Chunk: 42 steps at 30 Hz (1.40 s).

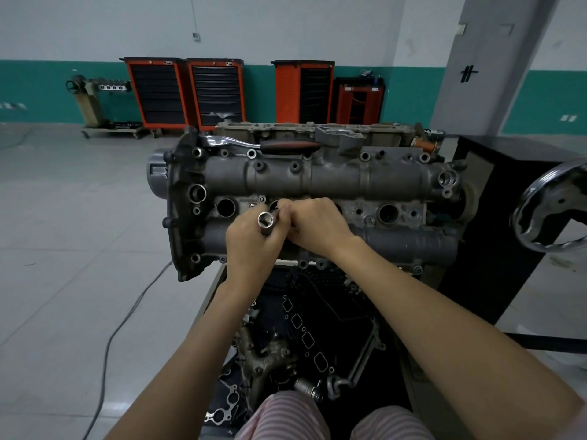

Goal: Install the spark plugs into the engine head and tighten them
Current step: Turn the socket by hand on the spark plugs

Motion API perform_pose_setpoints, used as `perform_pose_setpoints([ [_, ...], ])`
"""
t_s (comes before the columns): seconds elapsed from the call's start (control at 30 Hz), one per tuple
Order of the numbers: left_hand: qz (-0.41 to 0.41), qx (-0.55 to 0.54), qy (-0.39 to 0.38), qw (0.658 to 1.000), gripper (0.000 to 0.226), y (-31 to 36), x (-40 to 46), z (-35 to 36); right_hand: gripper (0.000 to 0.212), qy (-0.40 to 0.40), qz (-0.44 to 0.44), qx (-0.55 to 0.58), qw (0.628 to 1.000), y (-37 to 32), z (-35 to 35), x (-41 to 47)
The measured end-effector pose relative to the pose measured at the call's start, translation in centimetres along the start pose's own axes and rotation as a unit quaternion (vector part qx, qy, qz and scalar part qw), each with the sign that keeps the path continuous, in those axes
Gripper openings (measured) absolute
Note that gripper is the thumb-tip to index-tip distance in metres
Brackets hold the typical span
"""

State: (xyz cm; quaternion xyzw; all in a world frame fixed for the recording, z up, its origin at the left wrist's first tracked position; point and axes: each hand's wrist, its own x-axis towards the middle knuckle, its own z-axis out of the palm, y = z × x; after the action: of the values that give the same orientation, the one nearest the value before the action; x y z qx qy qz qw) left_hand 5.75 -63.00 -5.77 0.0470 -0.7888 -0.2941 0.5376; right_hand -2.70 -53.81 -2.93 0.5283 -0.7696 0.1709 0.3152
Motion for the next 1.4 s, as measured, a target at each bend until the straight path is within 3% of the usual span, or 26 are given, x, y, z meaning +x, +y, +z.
perform_pose_setpoints([
  [0.13,0.007,0.018,-0.001,1.000,0.047,0.06,0.17,0.00,0.012,0.023,0.011,0.005,1.000,-0.08,0.06,0.12],
  [0.3,-0.003,-0.014,-0.017,1.000,0.032,-0.24,-0.31,-0.12,0.022,-0.004,0.025,-0.013,1.000,0.06,0.64,0.42],
  [0.5,-0.014,0.011,-0.007,1.000,0.050,0.12,0.10,0.13,0.012,0.033,0.010,-0.015,0.999,-0.14,0.27,0.15],
  [0.6,-0.015,0.019,-0.005,1.000,0.045,0.18,0.16,0.25,0.016,0.067,0.012,-0.013,0.998,-0.28,0.24,0.18],
  [0.77,0.000,0.009,-0.019,1.000,0.026,0.11,-0.11,-0.10,0.022,0.002,0.034,-0.013,0.999,0.06,0.50,0.30],
  [0.97,-0.032,-0.006,-0.007,0.999,0.038,-0.12,0.08,0.11,0.011,0.012,0.005,-0.016,1.000,-0.10,0.25,0.23],
  [1.13,-0.035,-0.004,-0.004,0.999,0.043,-0.06,0.25,0.02,0.010,0.065,-0.003,0.012,0.998,-0.36,-0.19,0.08],
  [1.27,-0.012,-0.003,-0.018,1.000,0.029,0.01,-0.10,-0.20,0.020,-0.007,0.033,-0.007,0.999,-0.03,0.31,0.28],
  [1.4,-0.025,-0.017,-0.020,0.999,0.030,-0.05,-0.17,-0.14,0.018,-0.015,0.012,-0.006,1.000,-0.05,0.48,0.26],
])
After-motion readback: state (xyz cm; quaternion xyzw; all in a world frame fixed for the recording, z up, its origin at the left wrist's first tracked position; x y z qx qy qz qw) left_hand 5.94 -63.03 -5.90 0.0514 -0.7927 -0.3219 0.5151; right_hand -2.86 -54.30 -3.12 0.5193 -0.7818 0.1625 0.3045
